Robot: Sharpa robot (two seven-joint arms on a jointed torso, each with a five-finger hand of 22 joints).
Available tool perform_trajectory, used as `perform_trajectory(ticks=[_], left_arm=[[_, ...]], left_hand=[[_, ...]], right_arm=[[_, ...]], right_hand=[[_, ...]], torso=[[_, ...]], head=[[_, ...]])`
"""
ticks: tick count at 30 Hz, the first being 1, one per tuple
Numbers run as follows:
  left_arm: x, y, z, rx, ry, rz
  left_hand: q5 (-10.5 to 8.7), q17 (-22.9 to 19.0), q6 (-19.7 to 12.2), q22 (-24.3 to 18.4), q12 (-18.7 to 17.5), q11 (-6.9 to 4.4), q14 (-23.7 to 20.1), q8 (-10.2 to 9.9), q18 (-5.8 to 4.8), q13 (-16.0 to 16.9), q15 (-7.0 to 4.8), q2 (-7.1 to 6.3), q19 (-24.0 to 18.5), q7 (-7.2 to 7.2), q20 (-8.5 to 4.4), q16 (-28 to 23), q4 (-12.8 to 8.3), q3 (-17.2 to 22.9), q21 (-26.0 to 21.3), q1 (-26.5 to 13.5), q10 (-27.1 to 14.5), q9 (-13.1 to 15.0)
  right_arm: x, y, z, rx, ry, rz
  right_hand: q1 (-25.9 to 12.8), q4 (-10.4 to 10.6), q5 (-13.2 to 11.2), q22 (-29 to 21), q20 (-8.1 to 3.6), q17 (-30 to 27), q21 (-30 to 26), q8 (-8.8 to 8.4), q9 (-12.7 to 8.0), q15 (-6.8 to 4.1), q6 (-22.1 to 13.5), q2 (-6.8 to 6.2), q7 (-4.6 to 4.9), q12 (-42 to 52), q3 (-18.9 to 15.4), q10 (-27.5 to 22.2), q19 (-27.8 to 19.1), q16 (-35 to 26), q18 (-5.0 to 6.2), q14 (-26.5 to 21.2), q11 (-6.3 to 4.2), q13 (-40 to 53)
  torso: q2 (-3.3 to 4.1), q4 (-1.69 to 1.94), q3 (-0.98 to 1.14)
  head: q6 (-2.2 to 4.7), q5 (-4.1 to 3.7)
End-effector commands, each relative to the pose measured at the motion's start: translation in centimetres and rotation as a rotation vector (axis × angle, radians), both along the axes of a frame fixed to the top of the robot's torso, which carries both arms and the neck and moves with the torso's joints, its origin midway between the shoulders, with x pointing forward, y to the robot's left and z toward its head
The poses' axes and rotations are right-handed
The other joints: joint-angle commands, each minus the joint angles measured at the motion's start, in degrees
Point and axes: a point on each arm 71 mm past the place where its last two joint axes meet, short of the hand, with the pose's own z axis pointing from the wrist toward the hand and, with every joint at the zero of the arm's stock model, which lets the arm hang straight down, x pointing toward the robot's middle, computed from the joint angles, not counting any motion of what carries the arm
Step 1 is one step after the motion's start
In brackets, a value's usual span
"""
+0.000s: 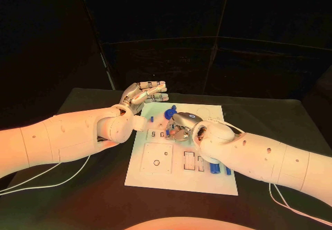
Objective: Assemble the parts on the task board
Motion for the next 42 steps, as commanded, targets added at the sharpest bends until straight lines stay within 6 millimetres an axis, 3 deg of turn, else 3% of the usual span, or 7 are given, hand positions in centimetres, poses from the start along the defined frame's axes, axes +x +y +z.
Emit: perform_trajectory(ticks=[1,26,28,30,34,42], left_arm=[[0.02,-0.07,0.17,-0.005,-0.006,-0.006],[0.05,-0.09,0.15,-0.005,-0.005,-0.007],[0.05,-0.08,0.15,-0.005,-0.005,-0.007],[0.06,-0.08,0.14,-0.004,-0.005,-0.006],[0.09,-0.08,0.13,-0.004,-0.005,-0.006],[0.20,-0.01,0.09,-0.002,-0.004,-0.004]], left_hand=[[-0.21,-0.08,-0.51,-0.08,-0.23,-0.05,-0.17,-0.26,0.64,-0.03,0.17,0.65,0.19,2.83,0.12,-0.38,-0.25,0.05,-0.19,0.02,-0.20,-0.05],[-0.21,-0.08,-0.51,-0.08,-0.23,-0.05,-0.17,-0.26,0.64,-0.03,0.17,0.65,0.19,2.83,0.12,-0.38,-0.25,0.05,-0.19,0.02,-0.20,-0.05],[-0.21,-0.08,-0.51,-0.08,-0.23,-0.05,-0.17,-0.26,0.64,-0.03,0.17,0.65,0.19,2.83,0.12,-0.38,-0.25,0.05,-0.19,0.02,-0.20,-0.05],[-0.21,-0.08,-0.51,-0.08,-0.23,-0.05,-0.17,-0.26,0.64,-0.03,0.17,0.65,0.19,2.83,0.12,-0.38,-0.25,0.05,-0.19,0.02,-0.20,-0.05],[-0.21,-0.08,-0.43,-0.09,-0.23,-0.05,-0.18,-0.26,0.64,-0.03,0.18,0.66,0.20,2.83,0.13,-0.39,-0.25,0.05,-0.21,0.00,-0.21,-0.05],[-0.21,-0.08,-0.27,-0.11,-0.25,-0.04,-0.19,-0.25,0.64,-0.03,0.19,0.67,0.21,2.83,0.13,-0.41,-0.26,0.05,-0.24,-0.04,-0.23,-0.03]], right_arm=[[-0.07,-0.37,-0.91,-0.056,0.034,-0.010],[-0.09,-0.32,-0.79,-0.034,0.018,-0.011],[-0.08,-0.32,-0.73,-0.026,0.013,-0.013],[-0.06,-0.31,-0.63,-0.008,0.007,-0.014],[-0.08,-0.26,-0.39,0.038,-0.002,-0.005],[-0.28,-0.17,-0.02,0.110,-0.008,0.033]], right_hand=[[-0.74,0.18,-0.02,-0.29,0.25,1.98,-0.36,-0.62,-0.32,0.43,-0.98,-0.65,0.28,-0.73,-0.01,-0.91,-0.56,-0.34,0.28,3.23,0.13,-0.60],[-2.59,1.03,1.88,-0.78,1.27,2.03,-0.71,-2.84,-0.83,1.46,-5.39,-2.80,1.52,-2.45,-2.32,-2.66,-0.83,-0.44,0.39,3.20,1.31,-2.36],[-2.69,1.19,1.94,-0.85,1.40,2.09,-0.76,-3.34,-0.94,1.63,-6.55,-2.97,1.75,-2.88,-2.76,-3.15,-0.86,-0.42,0.40,3.20,1.51,-2.83],[-2.64,1.41,2.13,-1.21,1.77,2.25,-0.94,-4.81,-1.21,2.14,-10.21,-3.40,2.59,-6.25,-3.54,-6.29,-1.08,-0.37,0.45,3.21,2.20,-6.42],[-2.32,2.55,2.54,-1.52,2.75,2.50,-1.14,-4.57,-1.06,3.05,-15.31,-3.96,3.70,-7.40,-5.65,-8.22,-1.30,-0.26,0.51,3.17,3.20,-8.20],[-1.96,3.12,2.74,-1.92,2.91,2.57,-1.33,-3.97,-0.92,3.22,-15.80,-3.48,3.77,-7.19,-6.18,-8.42,-1.58,-0.23,0.63,3.15,3.35,-8.33]], torso=[[0.02,0.01,-0.01],[0.03,0.02,0.02],[0.01,0.04,0.02],[0.00,0.04,0.01],[0.00,0.03,0.02],[0.01,0.05,0.04]], head=[[-0.04,0.00],[-0.12,-0.25],[-0.08,-0.33],[-0.09,-0.36],[-0.06,-0.39],[0.08,-0.45]])
